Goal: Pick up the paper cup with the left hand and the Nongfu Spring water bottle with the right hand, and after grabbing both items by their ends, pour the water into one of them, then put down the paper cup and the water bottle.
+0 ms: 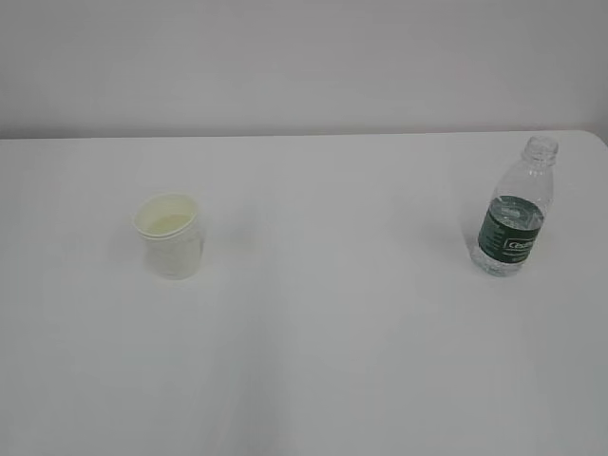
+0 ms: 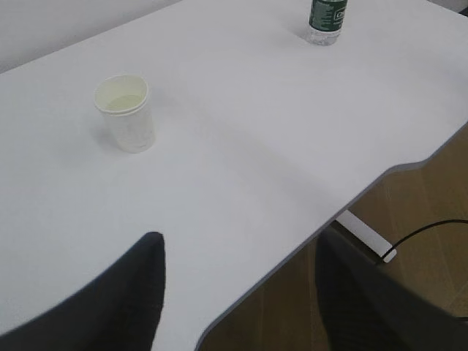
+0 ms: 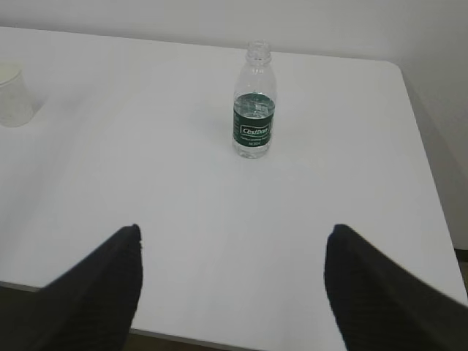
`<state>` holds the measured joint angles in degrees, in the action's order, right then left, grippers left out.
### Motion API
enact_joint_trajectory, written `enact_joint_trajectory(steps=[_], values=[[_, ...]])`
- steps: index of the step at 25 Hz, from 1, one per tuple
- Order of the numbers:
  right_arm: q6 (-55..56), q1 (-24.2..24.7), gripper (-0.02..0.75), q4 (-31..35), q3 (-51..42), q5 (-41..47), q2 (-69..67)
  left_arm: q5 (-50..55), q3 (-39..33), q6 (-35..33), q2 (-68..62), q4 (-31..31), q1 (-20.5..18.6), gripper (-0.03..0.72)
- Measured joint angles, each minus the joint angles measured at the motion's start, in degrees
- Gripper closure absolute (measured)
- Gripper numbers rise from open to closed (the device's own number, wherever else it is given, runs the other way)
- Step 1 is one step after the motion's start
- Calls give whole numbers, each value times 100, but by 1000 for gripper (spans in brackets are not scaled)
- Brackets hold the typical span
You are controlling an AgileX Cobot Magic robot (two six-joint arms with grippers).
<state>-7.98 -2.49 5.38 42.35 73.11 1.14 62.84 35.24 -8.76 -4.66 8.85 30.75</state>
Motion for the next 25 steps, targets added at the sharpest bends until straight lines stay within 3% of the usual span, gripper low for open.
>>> enact_joint_trajectory(steps=[25], values=[[-92, 0, 148, -221, -855, 0, 0, 397, -332, 243, 446, -286, 0, 265]])
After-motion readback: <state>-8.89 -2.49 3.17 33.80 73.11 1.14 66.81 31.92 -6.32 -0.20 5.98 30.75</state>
